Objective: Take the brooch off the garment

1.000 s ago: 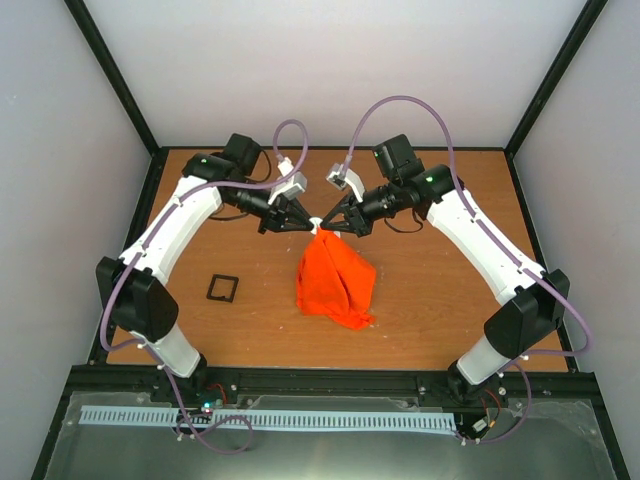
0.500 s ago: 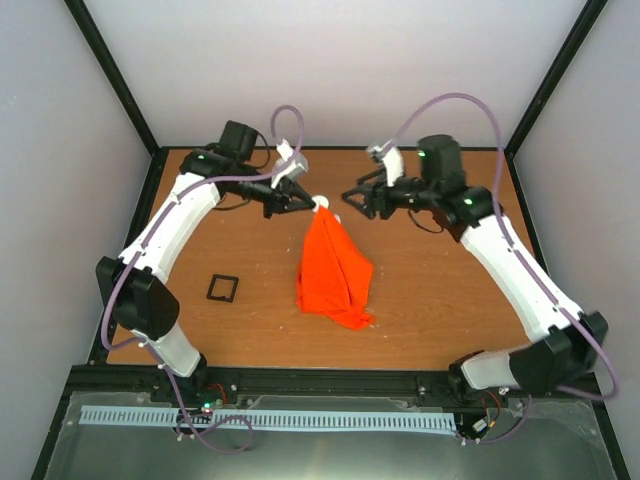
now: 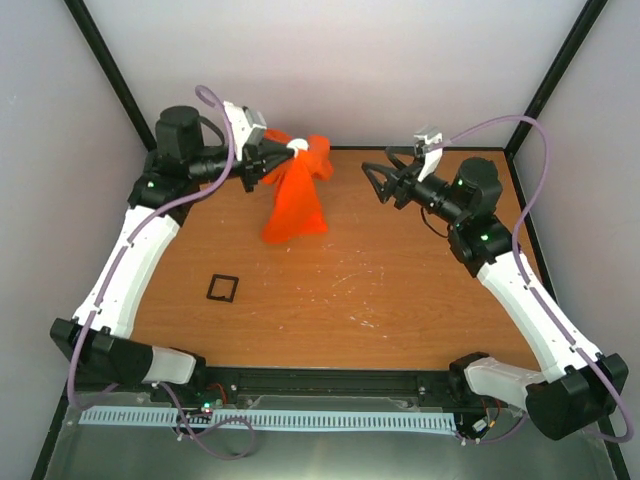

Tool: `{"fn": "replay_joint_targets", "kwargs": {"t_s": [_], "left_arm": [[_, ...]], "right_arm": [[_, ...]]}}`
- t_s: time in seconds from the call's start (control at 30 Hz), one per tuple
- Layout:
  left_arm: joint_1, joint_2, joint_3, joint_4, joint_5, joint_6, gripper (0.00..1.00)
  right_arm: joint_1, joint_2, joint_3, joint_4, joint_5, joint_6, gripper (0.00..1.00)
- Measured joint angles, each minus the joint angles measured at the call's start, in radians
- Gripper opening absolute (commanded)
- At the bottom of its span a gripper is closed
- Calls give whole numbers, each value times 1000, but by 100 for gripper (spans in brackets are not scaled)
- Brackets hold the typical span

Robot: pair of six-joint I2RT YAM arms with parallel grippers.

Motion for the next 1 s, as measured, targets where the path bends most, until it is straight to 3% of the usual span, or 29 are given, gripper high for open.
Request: {"fn": "replay_joint_targets", "kwargs": {"t_s": [0.2, 0.4, 0.73, 1.0], "left_arm": [[-69, -72, -229, 66, 68, -107, 1], [-73, -72, -375, 87, 76, -184, 1], [-82, -72, -437, 159, 90, -268, 1], [-84, -72, -438, 161, 87, -279, 1]], "right_arm": [[14, 23, -107, 135, -70, 111, 81], [114, 27, -198, 224, -81, 151, 81], [224, 61, -362, 408, -13, 225, 74], [263, 166, -363, 553, 38, 298, 59]]}}
